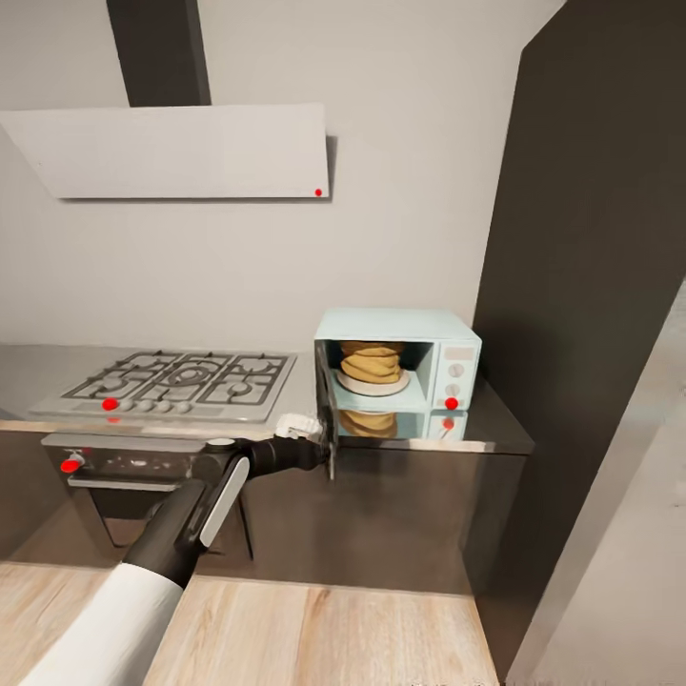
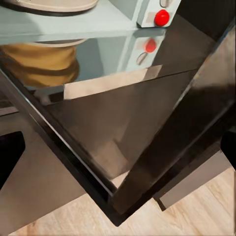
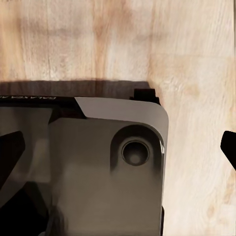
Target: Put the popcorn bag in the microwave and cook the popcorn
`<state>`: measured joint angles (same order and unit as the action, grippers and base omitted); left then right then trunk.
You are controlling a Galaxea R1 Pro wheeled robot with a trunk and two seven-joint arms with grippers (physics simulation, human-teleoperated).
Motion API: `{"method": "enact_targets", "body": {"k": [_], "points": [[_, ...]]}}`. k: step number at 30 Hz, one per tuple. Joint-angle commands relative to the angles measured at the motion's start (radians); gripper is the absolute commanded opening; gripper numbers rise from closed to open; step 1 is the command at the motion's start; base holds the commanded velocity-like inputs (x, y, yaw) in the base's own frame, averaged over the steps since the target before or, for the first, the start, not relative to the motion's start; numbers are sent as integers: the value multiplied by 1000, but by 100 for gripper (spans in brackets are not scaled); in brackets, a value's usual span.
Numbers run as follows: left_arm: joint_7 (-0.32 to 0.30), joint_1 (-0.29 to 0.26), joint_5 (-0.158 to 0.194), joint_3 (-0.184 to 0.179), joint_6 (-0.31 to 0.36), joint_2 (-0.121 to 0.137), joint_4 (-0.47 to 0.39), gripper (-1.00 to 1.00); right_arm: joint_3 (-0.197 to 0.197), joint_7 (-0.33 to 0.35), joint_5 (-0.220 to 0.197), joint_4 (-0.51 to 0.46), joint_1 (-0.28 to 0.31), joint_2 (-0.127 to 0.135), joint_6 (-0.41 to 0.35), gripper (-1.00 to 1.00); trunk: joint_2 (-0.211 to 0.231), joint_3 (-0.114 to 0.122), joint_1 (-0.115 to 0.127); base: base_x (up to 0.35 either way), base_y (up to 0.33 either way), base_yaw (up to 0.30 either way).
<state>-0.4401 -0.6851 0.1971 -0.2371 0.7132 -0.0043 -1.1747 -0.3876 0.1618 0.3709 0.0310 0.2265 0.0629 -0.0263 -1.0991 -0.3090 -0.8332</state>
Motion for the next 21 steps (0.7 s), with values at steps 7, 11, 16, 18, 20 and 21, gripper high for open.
{"method": "enact_targets", "body": {"k": [7, 11, 16, 18, 20, 21], "points": [[0, -1, 5, 1, 6, -1, -2, 100, -8, 2, 8, 2, 1, 11, 0, 100, -1, -1, 0, 0, 0, -226], [1, -1, 4, 2, 6, 4, -1, 100, -8, 2, 8, 2, 1, 13, 1, 100, -1, -1, 0, 0, 0, -226], [1, -1, 4, 5, 7, 11, 0, 100, -8, 2, 8, 2, 1, 14, 2, 100, -1, -1, 0, 0, 0, -172], [1, -1, 4, 5, 8, 13, 0, 100, -8, 2, 8, 2, 1, 14, 2, 100, -1, -1, 0, 0, 0, -31], [1, -1, 4, 5, 8, 13, 0, 100, -8, 2, 9, 1, 1, 14, 2, 100, -1, -1, 0, 0, 0, -10], [1, -1, 3, 5, 8, 13, 0, 100, -8, 2, 8, 1, 1, 14, 2, 100, -1, -1, 0, 0, 0, -4]]}}
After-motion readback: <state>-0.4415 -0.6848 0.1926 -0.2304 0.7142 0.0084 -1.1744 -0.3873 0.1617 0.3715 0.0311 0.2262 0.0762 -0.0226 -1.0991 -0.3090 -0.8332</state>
